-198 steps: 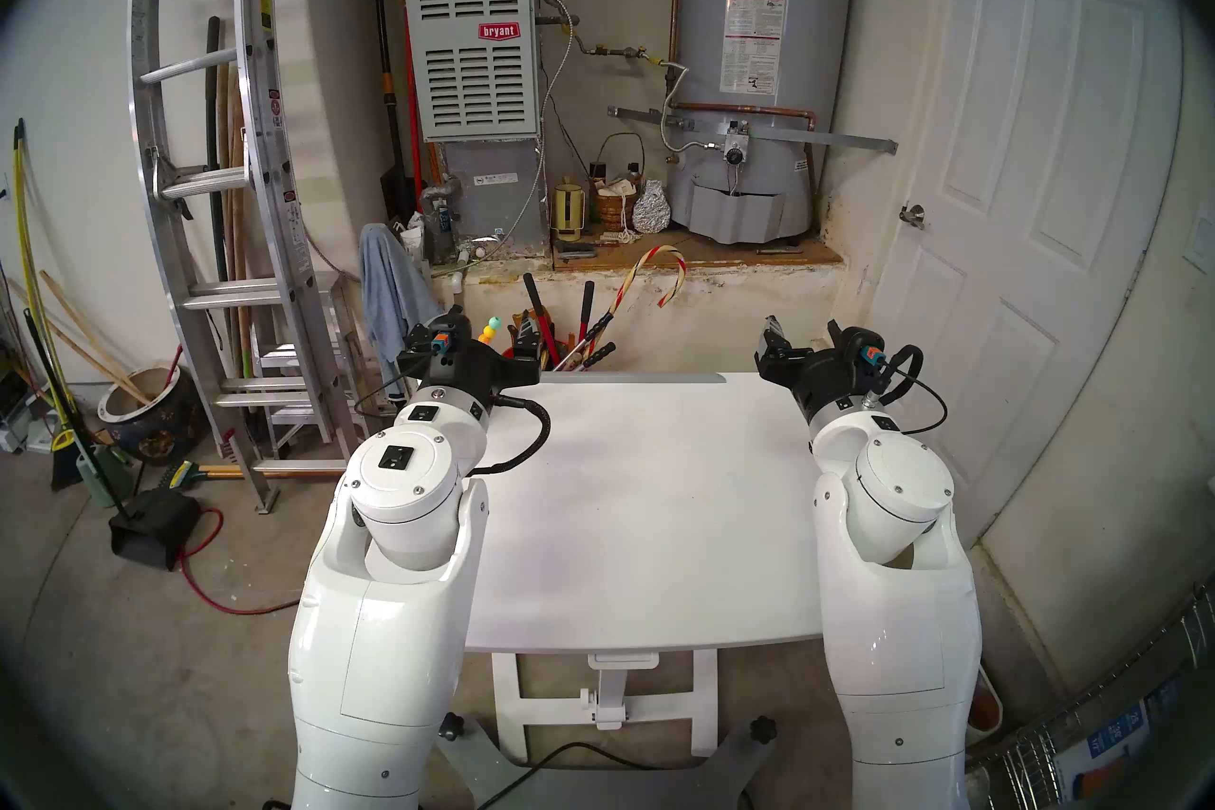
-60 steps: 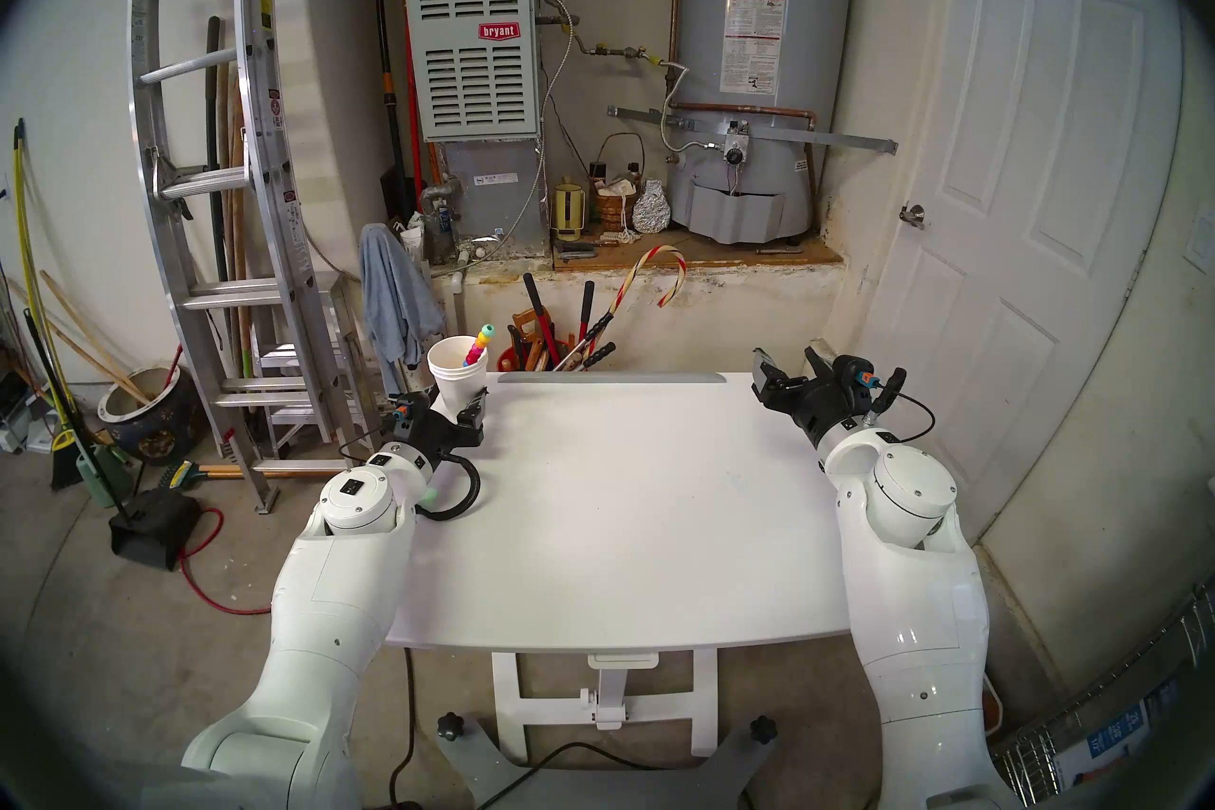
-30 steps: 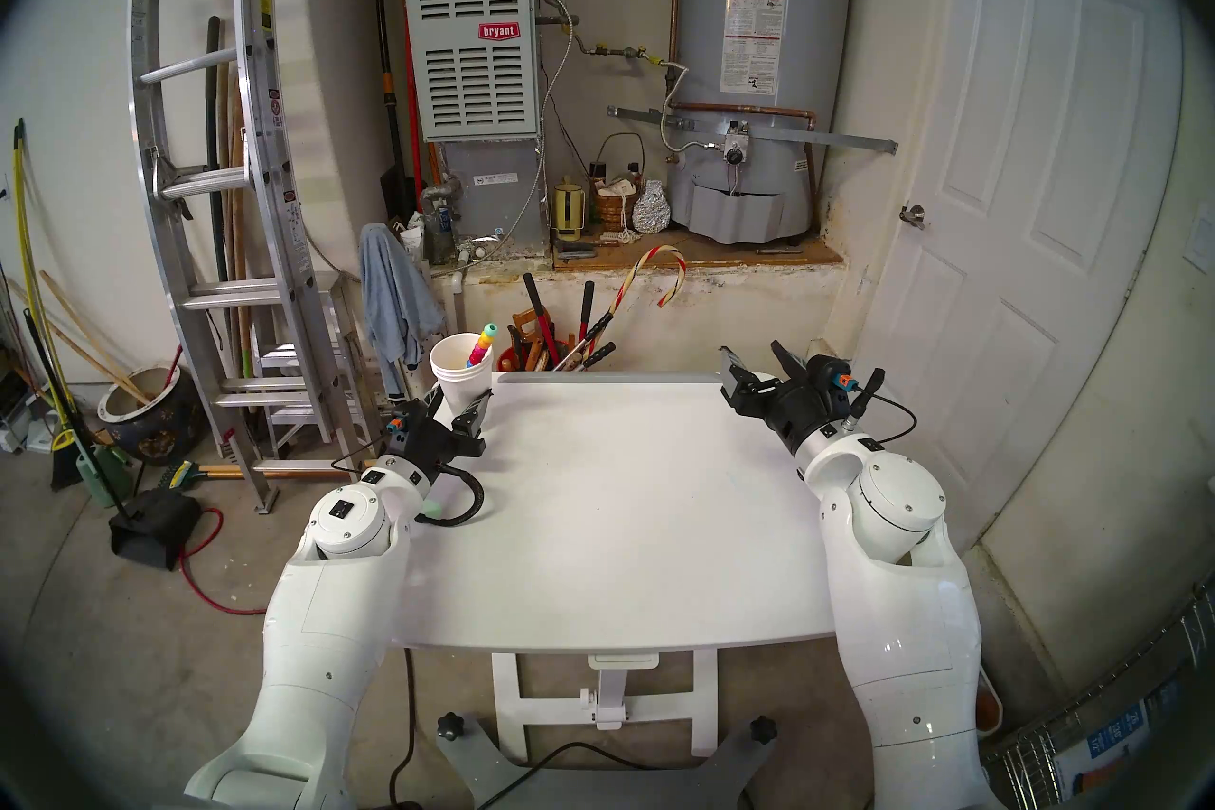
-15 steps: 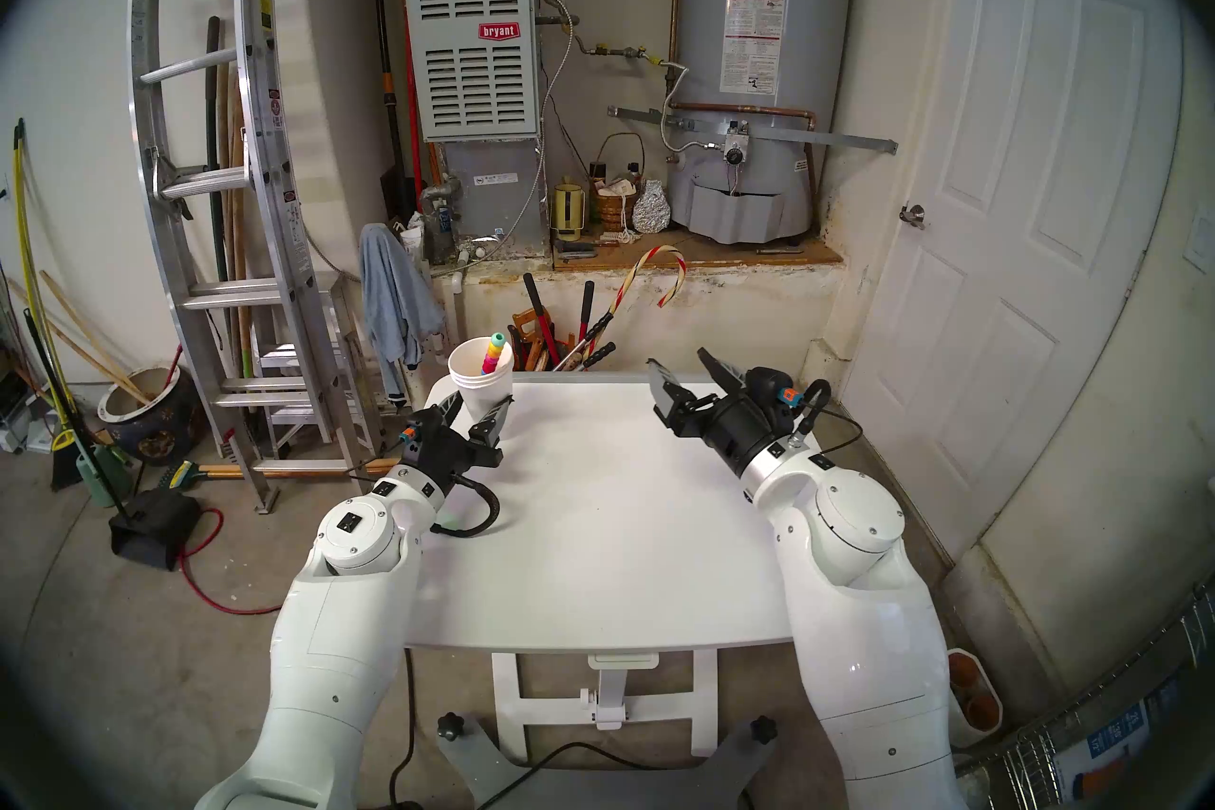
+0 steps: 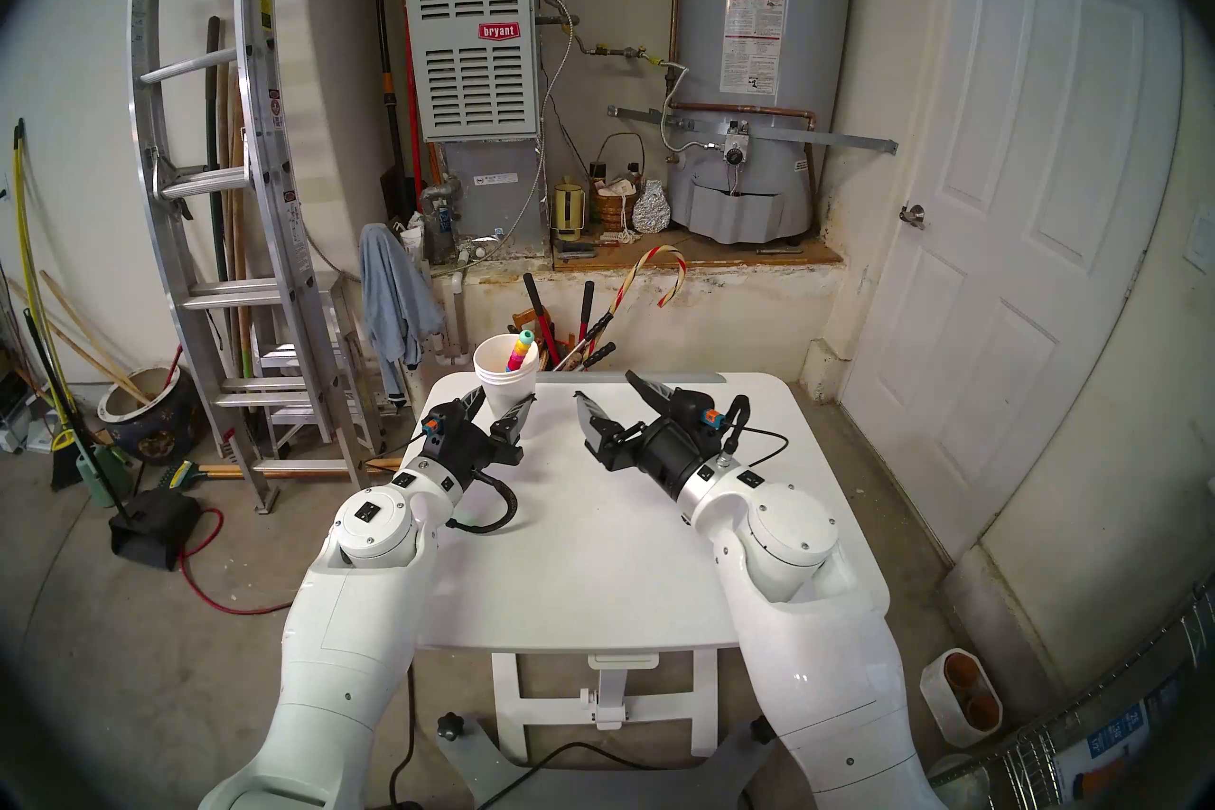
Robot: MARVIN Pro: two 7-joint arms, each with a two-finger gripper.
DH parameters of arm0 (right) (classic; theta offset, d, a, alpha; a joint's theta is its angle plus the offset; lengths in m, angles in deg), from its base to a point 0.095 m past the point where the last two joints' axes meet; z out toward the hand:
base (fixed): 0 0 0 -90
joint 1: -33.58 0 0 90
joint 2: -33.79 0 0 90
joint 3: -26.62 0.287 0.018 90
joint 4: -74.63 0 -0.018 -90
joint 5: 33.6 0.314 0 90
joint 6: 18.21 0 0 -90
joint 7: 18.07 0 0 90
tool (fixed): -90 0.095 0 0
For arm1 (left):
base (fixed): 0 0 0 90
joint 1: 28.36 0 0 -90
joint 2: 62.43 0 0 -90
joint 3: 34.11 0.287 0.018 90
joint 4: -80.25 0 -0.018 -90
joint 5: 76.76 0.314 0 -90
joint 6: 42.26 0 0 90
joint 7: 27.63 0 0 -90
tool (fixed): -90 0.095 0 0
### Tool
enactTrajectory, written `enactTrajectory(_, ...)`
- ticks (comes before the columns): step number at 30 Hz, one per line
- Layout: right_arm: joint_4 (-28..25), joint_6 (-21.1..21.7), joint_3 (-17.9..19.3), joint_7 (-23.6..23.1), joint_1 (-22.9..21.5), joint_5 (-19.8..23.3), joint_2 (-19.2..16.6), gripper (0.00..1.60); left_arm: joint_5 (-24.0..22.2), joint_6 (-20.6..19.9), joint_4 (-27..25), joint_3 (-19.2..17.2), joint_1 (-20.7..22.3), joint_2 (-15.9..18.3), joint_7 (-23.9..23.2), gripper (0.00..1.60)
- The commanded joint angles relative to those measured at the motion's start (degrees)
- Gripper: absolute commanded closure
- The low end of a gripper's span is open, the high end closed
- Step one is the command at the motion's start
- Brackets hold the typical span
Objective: Switch the marker to another color
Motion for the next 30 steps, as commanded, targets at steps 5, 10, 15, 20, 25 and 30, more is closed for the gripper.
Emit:
enactTrajectory(5,0.7,-3.4,-2.6,0.5,-2.4,0.7,0.6,0.00,0.0,-0.7,-4.0,0.8,0.5,-0.5,-0.5,1.60)
enactTrajectory(10,2.6,-5.8,-3.2,0.9,-3.3,-0.3,0.8,0.00,-0.1,-1.2,-4.7,1.0,0.0,-0.8,-0.9,1.60)
enactTrajectory(15,3.7,-9.7,-4.1,1.8,-4.0,-2.9,0.7,0.00,-0.2,-1.4,-5.5,1.4,-0.7,-1.0,-1.3,1.60)
enactTrajectory(20,6.3,-13.4,-5.1,2.9,-5.0,-5.2,0.9,0.00,-0.1,-1.7,-5.9,1.7,-1.0,-1.1,-1.6,1.60)
enactTrajectory(25,8.8,-17.8,-5.8,4.2,-5.9,-7.9,1.0,0.00,0.0,-1.9,-5.8,1.9,-1.0,-1.1,-1.7,1.60)
enactTrajectory(30,9.6,-22.8,-5.8,5.1,-5.8,-9.1,1.1,0.00,0.3,-1.8,-4.1,2.2,-0.2,-1.2,-1.5,1.60)
